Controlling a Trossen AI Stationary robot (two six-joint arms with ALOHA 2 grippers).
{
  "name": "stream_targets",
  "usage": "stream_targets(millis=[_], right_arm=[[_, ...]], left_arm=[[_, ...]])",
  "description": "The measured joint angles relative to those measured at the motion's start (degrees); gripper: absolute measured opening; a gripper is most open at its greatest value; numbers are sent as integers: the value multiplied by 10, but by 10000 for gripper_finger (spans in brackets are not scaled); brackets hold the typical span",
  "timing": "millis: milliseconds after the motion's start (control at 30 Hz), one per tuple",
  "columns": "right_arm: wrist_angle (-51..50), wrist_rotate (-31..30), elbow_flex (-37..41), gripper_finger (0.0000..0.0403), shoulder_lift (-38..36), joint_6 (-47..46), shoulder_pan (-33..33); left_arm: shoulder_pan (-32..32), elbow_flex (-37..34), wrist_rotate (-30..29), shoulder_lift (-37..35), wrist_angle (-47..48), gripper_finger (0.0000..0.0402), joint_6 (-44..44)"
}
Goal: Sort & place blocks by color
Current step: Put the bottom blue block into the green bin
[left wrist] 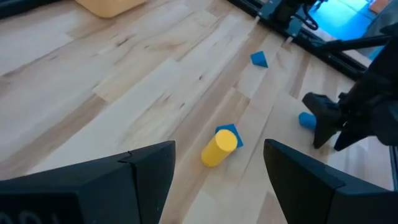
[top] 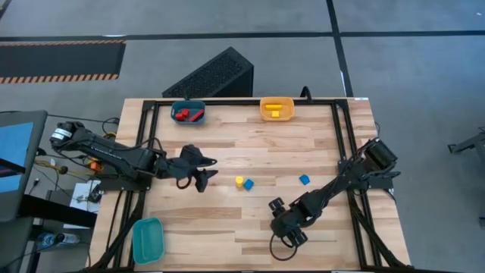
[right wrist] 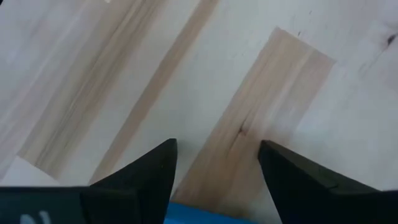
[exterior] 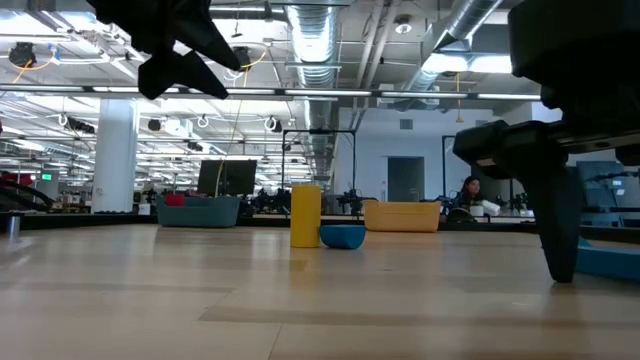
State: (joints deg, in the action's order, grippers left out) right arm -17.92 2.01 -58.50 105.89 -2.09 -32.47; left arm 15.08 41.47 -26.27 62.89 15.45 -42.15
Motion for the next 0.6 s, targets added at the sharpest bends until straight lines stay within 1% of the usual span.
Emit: stream_targets(millis=[100,200,300,400,500,533,600], right_arm=[[3,1,0,240,6,-1,5],[0,3,0,207,4,-19,15],[5,14,5,157,4,-28,26],[2,24,5,94,4,-32,35],[-13,50,6,29,-8,-44,47],[-15,54,7,15,-14,-45,50],[-27,57,9,11,-31,-45,51]], left_arm=[[9,0,-7,0,18,233,-20],[19,0,-23,0,22,233,-31],[26,0,-36,0,20,233,-38],[31,0,-40,0,19,233,-42],[40,0,-41,0,19,233,-52],[45,0,-42,0,20,233,-57],[50,0,-46,0,20,233,-58]])
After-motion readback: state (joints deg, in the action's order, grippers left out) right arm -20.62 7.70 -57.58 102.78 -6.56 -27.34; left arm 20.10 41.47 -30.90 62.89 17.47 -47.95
